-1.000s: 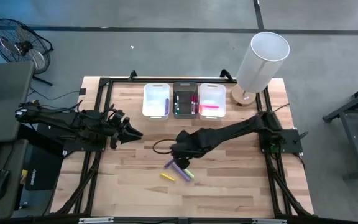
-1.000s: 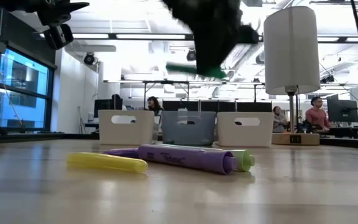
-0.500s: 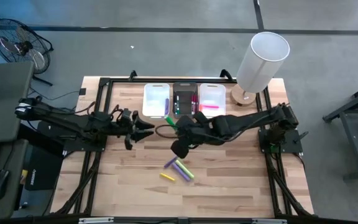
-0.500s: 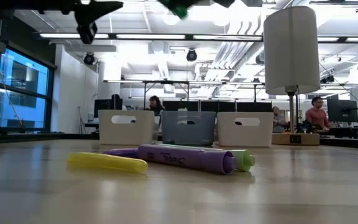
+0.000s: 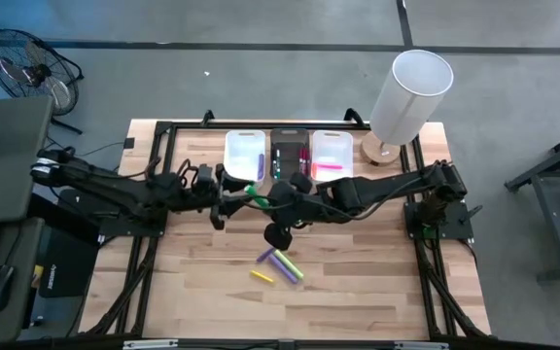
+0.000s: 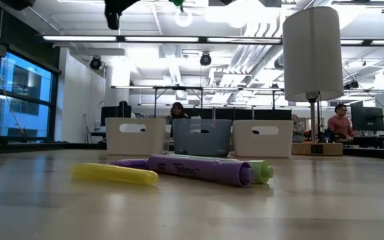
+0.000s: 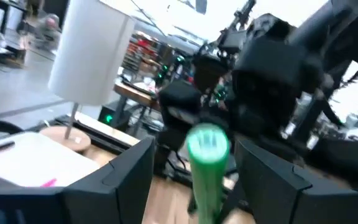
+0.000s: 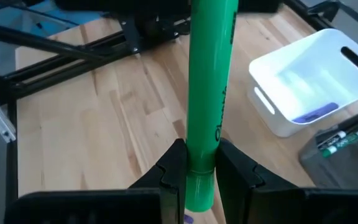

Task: Pick & Place Markers
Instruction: Put the green highlighter pen into the left white bin

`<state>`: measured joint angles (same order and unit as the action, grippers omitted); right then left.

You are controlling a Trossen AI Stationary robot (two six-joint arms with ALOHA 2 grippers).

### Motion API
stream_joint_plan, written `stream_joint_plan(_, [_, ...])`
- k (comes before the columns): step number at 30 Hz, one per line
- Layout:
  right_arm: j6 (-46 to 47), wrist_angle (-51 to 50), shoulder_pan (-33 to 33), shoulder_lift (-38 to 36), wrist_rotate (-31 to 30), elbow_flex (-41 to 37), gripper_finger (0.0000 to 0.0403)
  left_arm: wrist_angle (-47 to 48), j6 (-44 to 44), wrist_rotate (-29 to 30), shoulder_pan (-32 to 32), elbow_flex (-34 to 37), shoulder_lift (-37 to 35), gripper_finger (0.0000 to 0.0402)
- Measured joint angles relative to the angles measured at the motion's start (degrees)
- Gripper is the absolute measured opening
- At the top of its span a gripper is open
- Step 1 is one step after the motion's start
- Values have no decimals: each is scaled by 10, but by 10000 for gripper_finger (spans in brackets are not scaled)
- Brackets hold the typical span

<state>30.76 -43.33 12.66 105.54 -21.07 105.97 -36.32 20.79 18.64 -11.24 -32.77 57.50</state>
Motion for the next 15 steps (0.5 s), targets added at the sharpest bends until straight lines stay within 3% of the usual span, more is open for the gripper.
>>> stream_joint_plan(10, [-17,17,-2,0,-3,0,52,3,5,-3,0,-46,51,219])
stream_joint_plan(15, [-17,17,-1,0,-9,0,52,3,7,-3,0,-48,55,198])
